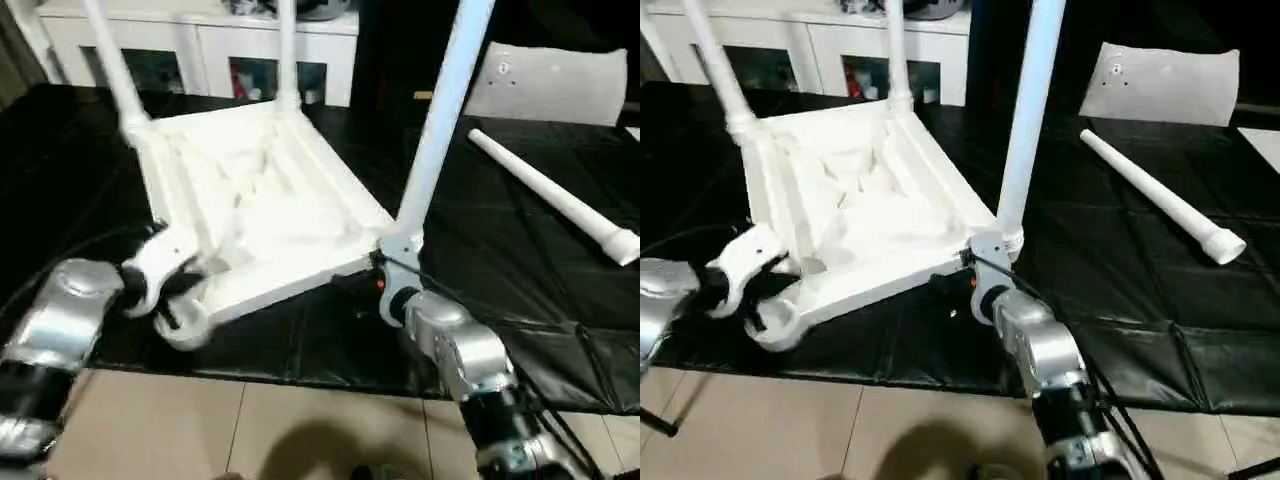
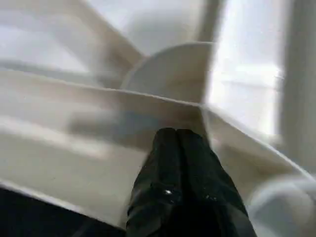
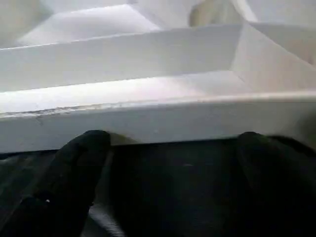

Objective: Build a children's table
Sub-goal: Rotate table base

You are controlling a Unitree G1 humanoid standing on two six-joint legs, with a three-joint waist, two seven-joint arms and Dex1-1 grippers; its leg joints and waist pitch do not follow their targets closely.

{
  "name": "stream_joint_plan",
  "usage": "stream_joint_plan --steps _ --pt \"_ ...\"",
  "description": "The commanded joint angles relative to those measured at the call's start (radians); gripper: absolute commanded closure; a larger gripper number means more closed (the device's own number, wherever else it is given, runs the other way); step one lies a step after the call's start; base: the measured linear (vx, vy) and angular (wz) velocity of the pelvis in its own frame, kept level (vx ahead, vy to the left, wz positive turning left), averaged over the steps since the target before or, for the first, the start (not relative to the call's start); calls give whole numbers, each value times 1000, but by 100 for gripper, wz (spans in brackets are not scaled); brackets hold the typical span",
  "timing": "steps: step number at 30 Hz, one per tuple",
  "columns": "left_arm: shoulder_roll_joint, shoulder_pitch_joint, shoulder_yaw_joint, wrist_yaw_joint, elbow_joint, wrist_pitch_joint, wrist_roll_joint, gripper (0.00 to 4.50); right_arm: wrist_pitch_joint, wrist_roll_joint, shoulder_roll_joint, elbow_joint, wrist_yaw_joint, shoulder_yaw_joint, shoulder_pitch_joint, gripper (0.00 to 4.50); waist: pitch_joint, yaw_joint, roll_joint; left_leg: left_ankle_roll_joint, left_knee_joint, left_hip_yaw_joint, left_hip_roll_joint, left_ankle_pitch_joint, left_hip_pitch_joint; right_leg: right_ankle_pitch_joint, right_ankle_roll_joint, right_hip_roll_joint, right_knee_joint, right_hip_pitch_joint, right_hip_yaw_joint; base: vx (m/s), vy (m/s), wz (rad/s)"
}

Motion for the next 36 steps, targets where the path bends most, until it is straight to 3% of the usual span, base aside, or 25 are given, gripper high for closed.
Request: stream_joint_plan --steps 1,5,9,12,13,14,15,17,18,21,22,23,25,26,27,29,31,32,34,35,36 --pt "-9 34 -69 -103 -65 40 -63 443 -31 -1 1 16 -8 -21 -36 0 -65 -2 14 -17 -80 -9 29 -235 -1 -294 -187 -51 -61 52 56 0 0 0" --pt "-66 39 -84 -163 -170 104 -180 443 -65 -3 -15 69 -7 -33 -71 0 -71 -11 11 -1 -72 -2 26 -173 -3 -213 -220 -49 -55 57 57 0 0 0" --pt "-145 4 -81 -131 -165 109 -194 443 -82 -6 -22 95 -5 -38 -84 0 -75 -14 7 27 -65 3 22 -117 -11 -150 -236 -45 -50 65 56 0 0 0" --pt "-211 -42 -85 -80 -108 71 -170 443 -90 -9 -25 104 -2 -44 -87 0 -72 -14 3 36 -63 3 21 -134 -12 -215 -216 -46 -61 63 54 0 0 0" --pt "-253 -90 -89 -5 -16 0 -124 443 -93 -10 -26 102 -7 -49 -84 0 -71 -13 5 35 -62 5 17 -153 -9 -254 -201 -42 -68 60 53 0 0 0" --pt "-254 -91 -90 -3 -13 -2 -122 443 -93 -10 -26 102 -8 -49 -84 0 -69 -11 3 30 -62 4 18 -186 -5 -309 -180 -43 -75 57 52 0 0 0" --pt "-292 -147 -88 99 96 -85 -76 443 -103 -13 -28 102 -17 -57 -81 0 -70 -13 2 28 -62 3 18 -192 -7 -323 -172 -42 -76 59 52 0 0 0" --pt "-316 -187 -80 171 176 -157 -49 443 -110 -15 -28 96 -30 -71 -78 0 -71 -12 2 26 -63 -1 18 -188 -11 -323 -153 -41 -78 60 49 0 0 0" --pt "-325 -202 -76 193 206 -187 -42 443 -111 -16 -28 92 -36 -78 -76 0 -72 -14 0 21 -64 -5 18 -199 -17 -354 -139 -42 -77 65 45 0 0 0" --pt "-368 -238 -40 260 280 -256 -54 443 -132 -28 -43 58 -65 -98 -57 0 -72 -10 2 18 -60 -2 17 -214 -7 -407 -124 -44 -87 55 45 0 0 0" --pt "-390 -241 -17 272 291 -271 -76 443 -137 -27 -54 30 -60 -102 -45 0 -73 -10 -1 19 -59 0 17 -205 -9 -398 -123 -44 -87 56 45 0 0 0" --pt "-402 -240 -3 275 289 -272 -92 443 -137 -24 -58 13 -58 -107 -38 0 -71 -8 6 20 -60 -1 17 -203 -8 -392 -125 -43 -87 55 45 0 0 0" --pt "-451 -218 63 280 247 -248 -174 443 -124 -12 -69 -71 -66 -132 -7 0 -79 -1 6 34 -59 0 22 -155 -10 -276 -159 -42 -74 60 47 0 0 0" --pt "-466 -198 86 306 218 -242 -197 443 -123 -15 -72 -110 -82 -142 8 0 -80 0 12 43 -59 0 23 -141 -12 -210 -185 -40 -67 60 48 0 0 0" --pt "-469 -193 91 314 210 -241 -201 416 -123 -17 -72 -119 -86 -144 11 0 -81 1 9 48 -59 0 24 -139 -13 -191 -192 -40 -65 62 47 0 0 0" --pt "-512 -112 147 421 101 -197 -244 416 -100 -31 -62 -229 -143 -169 56 0 -84 1 14 59 -57 -2 31 -110 -15 -127 -218 -42 -55 66 47 0 0 0" --pt "-541 -41 178 490 -1 -155 -261 384 42 -12 -53 -341 -155 -174 100 0 -84 -1 10 81 -56 1 27 -95 -17 -112 -226 -37 -54 67 47 0 0 0" --pt "-550 -20 183 505 -30 -156 -258 384 88 -7 -57 -376 -149 -165 117 0 -80 0 8 90 -58 2 27 -109 -18 -143 -219 -35 -61 68 45 0 0 0" --pt "-568 29 196 558 -111 -144 -234 368 118 4 -60 -464 -135 -152 168 0 -75 2 7 77 -60 4 29 -167 -14 -254 -182 -38 -76 61 44 0 0 0" --pt "-581 71 205 605 -177 -142 -203 362 120 11 -67 -539 -122 -140 220 0 -73 -1 -6 72 -60 6 30 -184 -14 -292 -164 -36 -81 58 44 0 0 0" --pt "-586 109 206 628 -232 -140 -181 352 120 10 -74 -594 -113 -127 263 0 -66 4 0 57 -65 4 34 -217 -12 -367 -121 -36 -89 50 43 0 0 0"
